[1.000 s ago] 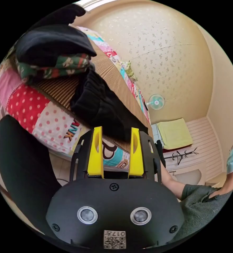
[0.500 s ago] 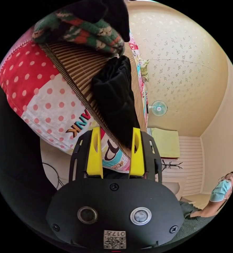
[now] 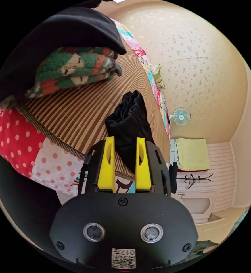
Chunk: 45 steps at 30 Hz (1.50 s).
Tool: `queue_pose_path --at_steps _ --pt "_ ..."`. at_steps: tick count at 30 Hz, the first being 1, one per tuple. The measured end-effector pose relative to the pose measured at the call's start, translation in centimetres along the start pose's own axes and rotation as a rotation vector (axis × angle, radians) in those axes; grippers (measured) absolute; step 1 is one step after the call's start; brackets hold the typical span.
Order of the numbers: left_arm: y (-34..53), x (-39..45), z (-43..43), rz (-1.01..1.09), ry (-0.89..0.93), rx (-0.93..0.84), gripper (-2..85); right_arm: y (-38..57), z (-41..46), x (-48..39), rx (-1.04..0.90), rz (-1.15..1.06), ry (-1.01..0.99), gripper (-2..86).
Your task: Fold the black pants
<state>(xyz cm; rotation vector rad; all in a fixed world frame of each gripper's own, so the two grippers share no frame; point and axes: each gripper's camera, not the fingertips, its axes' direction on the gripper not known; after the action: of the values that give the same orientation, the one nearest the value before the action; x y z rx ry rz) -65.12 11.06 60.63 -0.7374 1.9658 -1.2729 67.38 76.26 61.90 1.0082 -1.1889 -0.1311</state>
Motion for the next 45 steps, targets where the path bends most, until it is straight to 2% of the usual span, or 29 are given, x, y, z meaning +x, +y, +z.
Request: queue_pose_path --at_steps 2,3,4,5,6,8,10,12,14,16,18,19,20,23,24,26,29,30,31,32,33,34,35,39,41,43,45 --pt "-3.3 1.2 -0.1 0.070 0.159 -0.122 5.2 0.7 1.6 -0.2 -0.045 -0.040 -0.038 4.0" --pt "-3.8 2.1 -0.8 0.125 0.205 -0.117 3.1 1.2 2.6 -0.5 -0.071 -0.062 -0.051 3.7" --pt "-4.2 4.2 -3.2 0.278 0.307 -0.057 0.7 1.6 3.6 -0.8 -0.095 -0.084 -0.054 3.5" --pt "-4.3 5.9 -5.7 0.411 0.324 0.005 -0.1 1.8 4.1 -1.0 -0.105 -0.096 -0.054 3.4" --pt "-4.4 6.3 -7.0 0.452 0.327 0.046 -0.2 2.2 4.9 -1.2 -0.121 -0.123 -0.055 3.4" --pt "-5.9 3.9 -10.4 0.315 0.184 0.134 -0.3 2.6 6.3 -1.5 -0.149 -0.172 -0.029 3.5" --pt "-7.1 1.3 -10.5 0.189 0.031 0.092 0.3 3.3 8.7 -2.0 -0.196 -0.232 0.056 3.9" --pt "-6.9 0.1 -9.9 0.176 -0.006 0.032 5.2 4.1 10.6 -3.0 -0.233 -0.302 0.098 4.7" --pt "-5.4 -0.5 -8.0 0.182 -0.053 -0.032 16.5 5.5 12.9 -4.4 -0.277 -0.388 0.122 5.4" --pt "-4.8 -1.3 -5.4 0.155 -0.062 -0.104 19.8 7.8 16.0 -6.6 -0.333 -0.513 0.134 5.9" --pt "-4.6 -2.7 -2.8 0.104 0.041 -0.140 19.8 9.5 18.1 -7.9 -0.361 -0.586 0.129 5.6" --pt "-4.6 -3.6 -1.5 0.061 0.159 -0.136 18.4 10.4 19.4 -8.7 -0.378 -0.625 0.120 4.8" --pt "-5.0 -5.2 0.2 -0.023 0.286 -0.151 15.6 10.7 20.0 -9.0 -0.389 -0.642 0.115 4.5" --pt "-5.5 -9.5 2.2 -0.230 0.453 -0.146 7.8 11.3 21.6 -10.6 -0.385 -0.675 0.082 2.2" --pt "-5.8 -9.4 2.1 -0.221 0.473 -0.157 7.3 11.4 21.6 -11.2 -0.361 -0.698 0.077 1.6" --pt "-6.7 -5.1 -0.8 0.007 0.464 -0.184 5.9 11.4 21.5 -11.8 -0.328 -0.740 0.117 1.0" --pt "-5.9 1.4 -5.8 0.335 0.328 -0.145 5.4 11.8 22.3 -10.9 -0.295 -0.854 0.282 0.5" --pt "-5.9 1.5 -6.3 0.338 0.310 -0.140 5.4 11.8 24.0 -9.3 -0.313 -0.870 0.452 0.4" --pt "-6.2 0.6 -7.1 0.294 0.269 -0.122 5.4 11.4 27.3 -6.3 -0.401 -0.874 0.711 0.3" --pt "-6.9 -1.2 -7.2 0.235 0.194 -0.115 5.4 11.5 29.0 -4.5 -0.487 -0.903 0.784 0.3" --pt "-7.1 -2.3 -6.8 0.207 0.151 -0.129 5.5 11.5 28.7 -2.9 -0.440 -0.942 0.677 0.3" --pt "-7.0 -4.5 -6.0 0.121 0.102 -0.154 5.6 10.4 27.9 -1.7 -0.425 -0.859 0.604 0.3" --pt "-6.2 -6.5 -5.7 0.057 0.143 -0.143 6.1 9.9 27.9 -1.3 -0.445 -0.832 0.590 0.3" --pt "-3.0 -7.8 -6.0 0.097 0.132 -0.044 9.3 7.1 27.1 1.5 -0.485 -0.667 0.507 0.3" --pt "-1.8 -8.4 -5.1 0.093 0.197 -0.014 13.1 6.6 26.7 3.0 -0.479 -0.666 0.467 0.4" --pt "-1.6 -8.7 -4.5 0.073 0.246 0.001 13.4 5.8 25.9 4.6 -0.470 -0.623 0.427 0.4" --pt "-1.7 -9.1 -3.8 0.031 0.186 0.002 9.6 5.9 24.7 4.4 -0.397 -0.610 0.396 0.4"
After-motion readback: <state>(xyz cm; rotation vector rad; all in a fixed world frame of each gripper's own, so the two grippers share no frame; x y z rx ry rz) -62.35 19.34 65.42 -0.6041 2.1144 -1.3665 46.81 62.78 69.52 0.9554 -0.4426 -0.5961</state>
